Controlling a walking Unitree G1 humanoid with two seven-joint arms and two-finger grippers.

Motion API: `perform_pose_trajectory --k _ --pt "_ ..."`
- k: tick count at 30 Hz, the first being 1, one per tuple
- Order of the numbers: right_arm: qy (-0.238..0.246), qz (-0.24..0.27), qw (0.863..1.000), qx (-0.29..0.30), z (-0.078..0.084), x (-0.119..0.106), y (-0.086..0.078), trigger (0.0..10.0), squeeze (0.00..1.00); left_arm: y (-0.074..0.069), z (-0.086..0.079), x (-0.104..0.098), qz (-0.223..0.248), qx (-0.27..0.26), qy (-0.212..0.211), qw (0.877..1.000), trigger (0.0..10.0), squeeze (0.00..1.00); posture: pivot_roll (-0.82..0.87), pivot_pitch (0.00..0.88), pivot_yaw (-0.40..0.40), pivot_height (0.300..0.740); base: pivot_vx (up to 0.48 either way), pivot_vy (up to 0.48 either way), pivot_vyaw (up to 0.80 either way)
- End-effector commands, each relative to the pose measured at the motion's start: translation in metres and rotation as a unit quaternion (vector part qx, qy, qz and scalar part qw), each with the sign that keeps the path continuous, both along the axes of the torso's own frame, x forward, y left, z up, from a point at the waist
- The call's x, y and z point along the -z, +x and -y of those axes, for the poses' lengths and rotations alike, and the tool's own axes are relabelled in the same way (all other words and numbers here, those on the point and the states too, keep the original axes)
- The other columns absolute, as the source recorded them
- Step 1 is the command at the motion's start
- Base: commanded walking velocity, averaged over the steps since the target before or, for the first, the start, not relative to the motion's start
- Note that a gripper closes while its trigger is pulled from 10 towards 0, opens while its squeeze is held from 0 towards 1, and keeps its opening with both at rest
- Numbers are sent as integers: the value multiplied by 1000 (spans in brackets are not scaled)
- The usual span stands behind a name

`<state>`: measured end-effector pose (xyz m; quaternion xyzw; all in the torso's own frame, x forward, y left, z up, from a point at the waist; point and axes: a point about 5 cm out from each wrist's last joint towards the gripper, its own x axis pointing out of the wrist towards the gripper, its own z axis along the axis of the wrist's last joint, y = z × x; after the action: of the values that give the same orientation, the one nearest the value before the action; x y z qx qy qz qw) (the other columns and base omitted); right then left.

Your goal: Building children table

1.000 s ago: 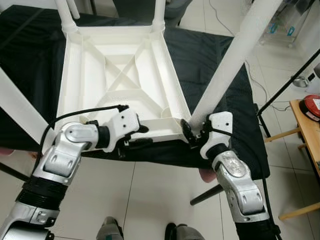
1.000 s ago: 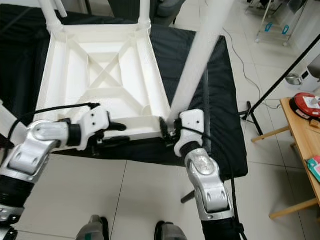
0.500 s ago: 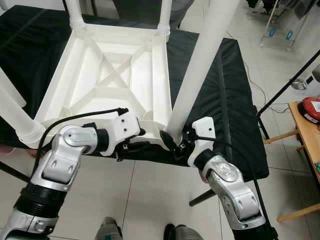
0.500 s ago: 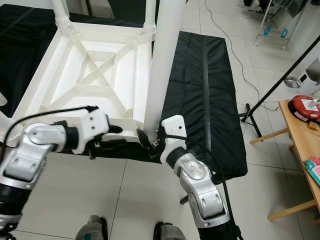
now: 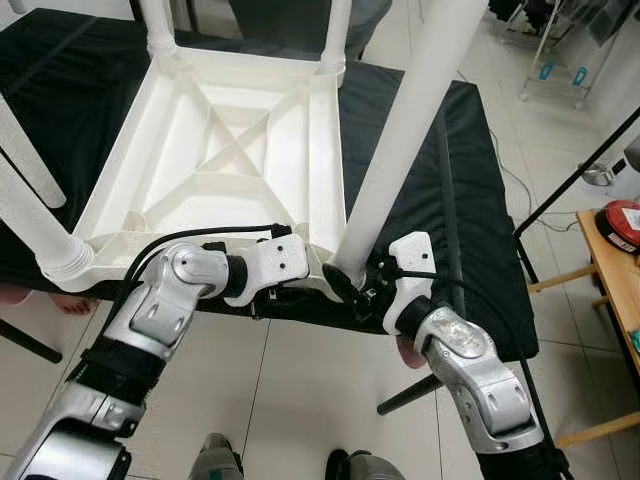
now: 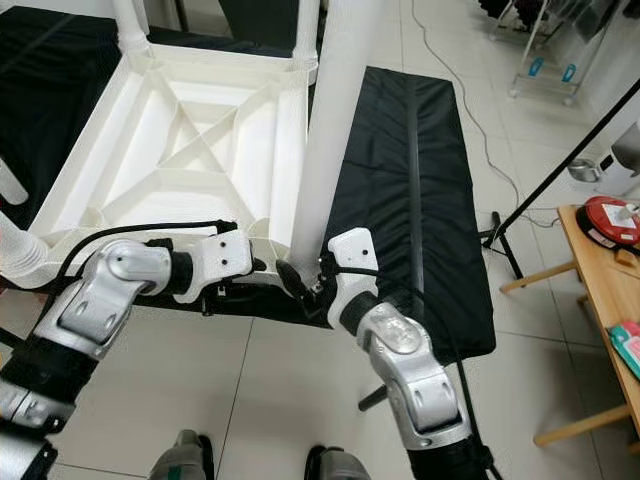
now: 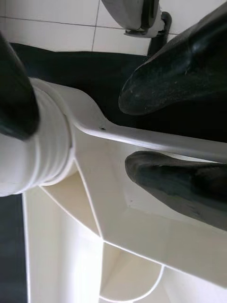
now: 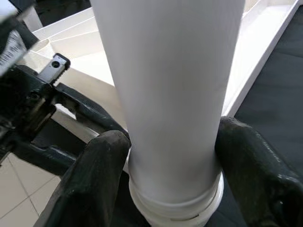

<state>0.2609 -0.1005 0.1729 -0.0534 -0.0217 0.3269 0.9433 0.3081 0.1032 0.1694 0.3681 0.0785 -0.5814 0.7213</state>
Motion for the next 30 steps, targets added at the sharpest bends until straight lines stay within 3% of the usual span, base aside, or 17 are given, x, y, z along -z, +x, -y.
perform_pose_trajectory --k 1,4,7,9,13,16,22,24,30 --pt "-7 -6 999 -45 2 -2 -6 10000 0 0 -2 7 15 -15 1 1000 0 0 167 124 -70 740 0 0 0" --pt "-17 -3 997 -71 5 -5 -7 10000 0 -2 -2 8 6 5 6 1000 0 0 167 124 -70 740 0 0 0" --pt "-54 5 990 -132 19 -14 -7 10000 0 -5 -3 6 0 47 5 999 0 0 165 121 -69 740 0 0 0" --pt "-54 5 990 -132 19 -14 -7 10000 0 -5 -3 6 0 47 5 999 0 0 165 121 -69 740 0 0 0" --pt "-102 15 980 -171 33 -21 -1 10000 0 -7 1 2 7 90 2 996 0 0 167 124 -77 740 0 0 0" --pt "-136 29 972 -188 40 -31 14 10000 0 -10 7 -2 29 136 3 990 0 0 168 128 -82 740 0 0 0" --pt "-141 25 965 -219 37 -35 23 10000 0 -11 10 -3 46 160 12 986 0 0 171 135 -83 740 0 0 0" --pt "-134 2 957 -256 32 -31 29 10000 0 -12 12 -5 52 180 10 982 0 0 174 141 -82 740 0 0 0" --pt "-65 -38 946 -315 14 -28 40 10000 0 -16 17 -14 59 217 0 974 0 0 178 144 -83 740 0 0 0"
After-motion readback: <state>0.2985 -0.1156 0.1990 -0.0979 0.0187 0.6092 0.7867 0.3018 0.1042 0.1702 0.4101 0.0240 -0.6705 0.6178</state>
